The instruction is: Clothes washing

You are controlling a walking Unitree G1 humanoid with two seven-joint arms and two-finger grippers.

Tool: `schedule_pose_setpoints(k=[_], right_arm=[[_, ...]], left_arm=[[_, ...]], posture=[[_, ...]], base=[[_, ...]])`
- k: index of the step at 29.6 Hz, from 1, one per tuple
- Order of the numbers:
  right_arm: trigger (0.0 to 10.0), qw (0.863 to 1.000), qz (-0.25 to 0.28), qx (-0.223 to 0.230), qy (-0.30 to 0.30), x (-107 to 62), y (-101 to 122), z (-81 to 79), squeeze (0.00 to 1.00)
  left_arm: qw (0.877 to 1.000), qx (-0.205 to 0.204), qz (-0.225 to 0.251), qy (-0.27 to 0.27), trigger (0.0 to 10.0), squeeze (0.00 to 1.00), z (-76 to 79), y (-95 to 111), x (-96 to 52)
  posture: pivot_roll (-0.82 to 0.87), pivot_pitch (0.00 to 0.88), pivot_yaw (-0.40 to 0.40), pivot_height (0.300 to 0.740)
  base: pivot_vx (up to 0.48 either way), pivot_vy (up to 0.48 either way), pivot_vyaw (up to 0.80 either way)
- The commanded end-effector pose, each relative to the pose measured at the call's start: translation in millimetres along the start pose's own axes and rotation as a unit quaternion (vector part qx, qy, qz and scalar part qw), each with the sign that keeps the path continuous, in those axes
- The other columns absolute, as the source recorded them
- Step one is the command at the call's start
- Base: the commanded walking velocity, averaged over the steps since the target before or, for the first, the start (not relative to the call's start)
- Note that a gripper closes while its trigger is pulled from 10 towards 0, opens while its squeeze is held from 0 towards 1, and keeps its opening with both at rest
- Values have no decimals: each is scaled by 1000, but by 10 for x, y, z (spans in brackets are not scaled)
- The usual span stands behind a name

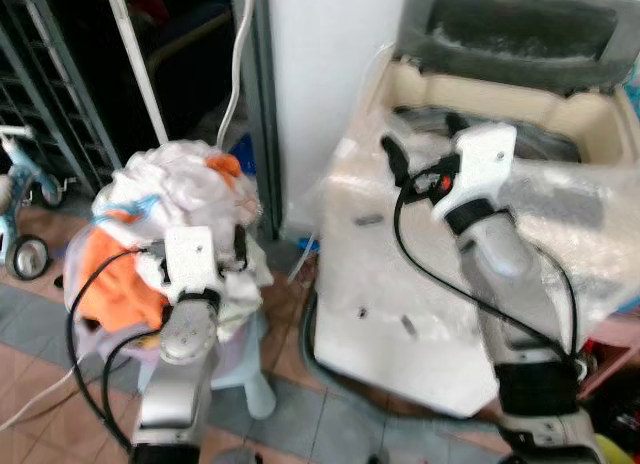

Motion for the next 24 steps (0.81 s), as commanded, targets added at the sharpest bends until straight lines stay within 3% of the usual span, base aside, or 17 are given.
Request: schedule_pose_setpoints(k=[1,6,7,14,16,17,20,21,22,24], right_arm=[[10000,1000,-23,-6,-18,-113,-90,104,1000],[10000,999,-36,-7,-16,-187,-137,51,1000],[10000,999,-39,-11,-16,-184,-142,40,0],[10000,998,-54,18,-34,-165,-176,50,0],[10000,998,-59,10,-30,-159,-183,37,0],[10000,997,-74,-18,-30,-144,-226,17,0],[10000,994,-84,66,-15,-132,-261,-72,0],[10000,993,-86,57,-51,-122,-274,-39,0],[10000,995,-87,29,-45,-122,-288,-43,0],[10000,994,-98,31,-26,-131,-308,-71,0]], left_arm=[[1000,-1,15,-3,10000,0,36,45,-4],[1000,7,19,2,10000,0,-4,64,-10],[1000,7,21,0,10000,0,-8,69,-10],[1000,8,19,21,10000,0,-67,58,-33],[1000,1,13,28,10000,0,-88,38,-36],[999,-1,10,32,10000,0,-111,25,-36],[999,6,14,38,10000,0,-137,32,-32],[999,8,18,36,10000,0,-140,42,-28],[999,9,19,36,10000,0,-139,42,-30],[999,10,18,37,10000,0,-142,40,-31]], posture=[[-52,0,13,740],[-55,0,17,740],[-57,0,20,740],[-50,0,18,740],[-48,0,13,740],[-48,0,11,740],[-47,0,9,740],[-47,0,8,740],[-46,0,7,740],[-44,0,5,740]], base=[[0,480,0],[0,96,0],[0,0,0],[0,0,0],[0,0,0],[0,0,0],[0,0,0],[0,0,0],[0,0,0],[0,0,0]])
Point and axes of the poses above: a point about 5 cm out from each wrist's last joint towards the gripper, its own x axis pointing out of the wrist towards the gripper, its own y axis along the axis of the wrist's last joint, z = x × y, the point moved 1 cm from there along x, pointing out of the wrist towards the gripper, and after that the axes turned 12 degrees about -x, right-handed, at the moved point
